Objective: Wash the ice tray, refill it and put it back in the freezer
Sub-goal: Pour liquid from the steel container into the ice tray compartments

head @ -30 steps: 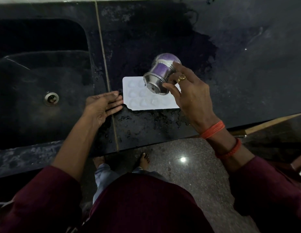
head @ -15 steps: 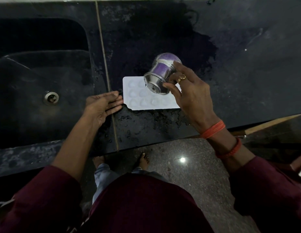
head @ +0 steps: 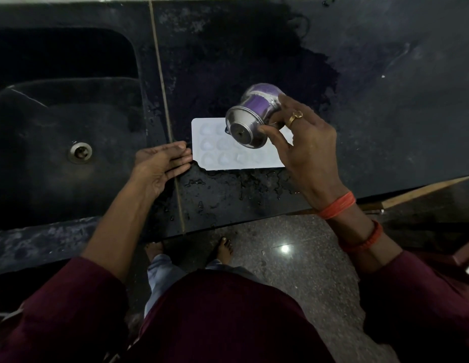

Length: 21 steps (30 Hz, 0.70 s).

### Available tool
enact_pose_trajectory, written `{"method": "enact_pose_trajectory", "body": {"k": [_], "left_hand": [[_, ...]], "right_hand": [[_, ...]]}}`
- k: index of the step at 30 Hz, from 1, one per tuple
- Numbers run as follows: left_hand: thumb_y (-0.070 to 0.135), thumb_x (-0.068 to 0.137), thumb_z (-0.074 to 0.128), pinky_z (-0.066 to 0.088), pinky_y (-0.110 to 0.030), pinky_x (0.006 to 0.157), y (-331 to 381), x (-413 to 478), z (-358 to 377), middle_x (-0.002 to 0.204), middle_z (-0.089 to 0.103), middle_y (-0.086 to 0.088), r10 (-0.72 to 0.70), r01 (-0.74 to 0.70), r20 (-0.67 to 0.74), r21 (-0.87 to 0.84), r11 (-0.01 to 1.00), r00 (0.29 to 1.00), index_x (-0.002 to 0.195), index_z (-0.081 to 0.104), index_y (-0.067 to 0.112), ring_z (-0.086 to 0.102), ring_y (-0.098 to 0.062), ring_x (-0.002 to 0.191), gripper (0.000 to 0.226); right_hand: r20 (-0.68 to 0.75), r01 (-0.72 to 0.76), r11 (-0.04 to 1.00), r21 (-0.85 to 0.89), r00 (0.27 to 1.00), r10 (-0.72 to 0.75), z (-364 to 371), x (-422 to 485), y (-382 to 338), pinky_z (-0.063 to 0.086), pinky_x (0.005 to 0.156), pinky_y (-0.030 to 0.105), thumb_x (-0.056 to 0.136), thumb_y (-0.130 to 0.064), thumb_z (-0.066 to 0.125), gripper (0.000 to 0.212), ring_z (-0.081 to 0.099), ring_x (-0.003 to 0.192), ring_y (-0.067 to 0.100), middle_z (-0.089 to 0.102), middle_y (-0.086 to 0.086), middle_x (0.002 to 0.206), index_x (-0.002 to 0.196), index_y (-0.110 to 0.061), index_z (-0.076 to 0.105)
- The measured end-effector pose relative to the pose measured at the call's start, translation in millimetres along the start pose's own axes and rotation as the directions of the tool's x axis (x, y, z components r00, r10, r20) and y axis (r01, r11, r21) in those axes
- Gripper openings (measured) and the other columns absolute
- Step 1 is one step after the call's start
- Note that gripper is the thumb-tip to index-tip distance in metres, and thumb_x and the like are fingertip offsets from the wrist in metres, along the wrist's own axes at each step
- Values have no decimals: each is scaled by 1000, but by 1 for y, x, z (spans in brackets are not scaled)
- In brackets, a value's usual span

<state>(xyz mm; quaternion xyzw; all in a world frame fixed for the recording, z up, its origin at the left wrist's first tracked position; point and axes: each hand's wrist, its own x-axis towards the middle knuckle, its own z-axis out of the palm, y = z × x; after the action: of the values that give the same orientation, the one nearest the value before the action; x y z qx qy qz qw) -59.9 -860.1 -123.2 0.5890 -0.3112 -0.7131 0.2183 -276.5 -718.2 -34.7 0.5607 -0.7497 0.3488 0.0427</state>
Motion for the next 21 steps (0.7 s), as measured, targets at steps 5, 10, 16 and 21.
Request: {"method": "enact_pose_trajectory", "body": {"k": [5, 10, 16, 21], "left_hand": [[8, 93, 73, 64, -29, 73, -1, 0, 0, 82, 80, -5, 6, -6, 4, 10, 1000, 1000, 98, 75, 7, 78, -17, 82, 6], [10, 91, 75, 64, -27, 72, -1, -2, 0, 88, 80, -7, 15, -15, 8, 27, 1000, 1000, 96, 76, 9, 78, -17, 83, 5], [12, 91, 75, 64, -26, 74, -1, -3, -2, 90, 81, -6, 15, -16, 12, 44, 999, 1000, 97, 76, 11, 78, -15, 84, 6], [13, 92, 75, 63, -25, 77, -2, -3, -1, 86, 81, -3, 20, -21, 14, 49, 999, 1000, 97, 76, 11, 78, -14, 85, 6]], "right_hand": [[15, 26, 1000, -12, 1000, -26, -1, -9, -4, 61, 76, 43, 89, -26, 73, 20, 72, 96, 28, 66, 13, 129, 91, -6, 72], [59, 94, 993, -71, 994, -90, 5, -20, 0, 61, 64, 47, 91, -27, 69, 23, 73, 89, 33, 64, 11, 132, 92, -4, 71], [102, 168, 976, -137, 983, -155, 12, -28, 7, 59, 58, 43, 96, -33, 61, 36, 73, 82, 31, 63, 11, 135, 83, -1, 69], [113, 177, 973, -147, 980, -161, 12, -28, 8, 59, 58, 44, 98, -34, 58, 38, 73, 83, 31, 62, 11, 137, 84, 0, 69]]}}
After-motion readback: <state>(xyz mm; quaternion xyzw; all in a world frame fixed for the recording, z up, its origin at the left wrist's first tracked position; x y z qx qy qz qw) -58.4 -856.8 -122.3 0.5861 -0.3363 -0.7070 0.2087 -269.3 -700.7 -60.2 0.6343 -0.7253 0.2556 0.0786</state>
